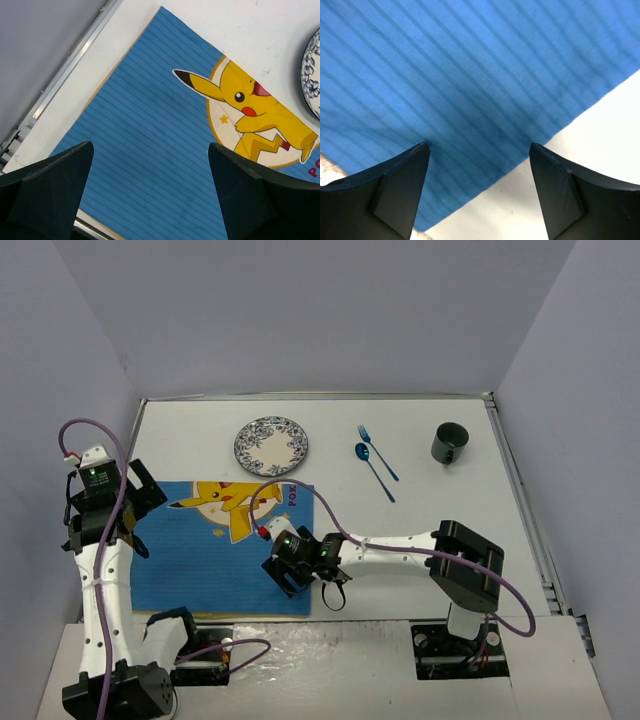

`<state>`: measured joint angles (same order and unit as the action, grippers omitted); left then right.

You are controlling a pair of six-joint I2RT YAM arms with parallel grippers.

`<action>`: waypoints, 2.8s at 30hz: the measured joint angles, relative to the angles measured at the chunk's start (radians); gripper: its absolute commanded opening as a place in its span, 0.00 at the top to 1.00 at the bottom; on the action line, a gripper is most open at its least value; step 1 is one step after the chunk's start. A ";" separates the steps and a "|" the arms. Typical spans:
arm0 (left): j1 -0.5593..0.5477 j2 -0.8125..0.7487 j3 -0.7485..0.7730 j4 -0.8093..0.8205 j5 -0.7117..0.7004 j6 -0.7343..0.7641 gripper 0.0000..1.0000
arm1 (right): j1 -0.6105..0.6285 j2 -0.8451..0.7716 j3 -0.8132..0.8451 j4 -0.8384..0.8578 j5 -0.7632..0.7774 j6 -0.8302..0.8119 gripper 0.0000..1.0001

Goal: Set the dinner table for one person

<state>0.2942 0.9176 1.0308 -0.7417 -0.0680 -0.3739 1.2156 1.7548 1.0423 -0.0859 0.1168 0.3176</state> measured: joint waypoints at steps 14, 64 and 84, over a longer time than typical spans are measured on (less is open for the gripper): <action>-0.173 -0.130 -0.066 0.066 0.057 0.101 0.03 | -0.423 -0.123 0.282 -0.033 -0.149 0.020 0.01; -0.229 -0.145 -0.205 0.174 0.032 0.134 0.03 | -0.706 0.615 0.620 0.480 -0.404 0.750 0.40; -0.229 -0.145 -0.205 0.174 0.032 0.134 0.03 | -0.706 0.647 0.572 0.601 -0.402 0.836 0.68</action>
<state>0.0648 0.7723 0.8253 -0.5678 -0.0360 -0.2398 0.5095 2.4023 1.6142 0.5149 -0.2851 1.1534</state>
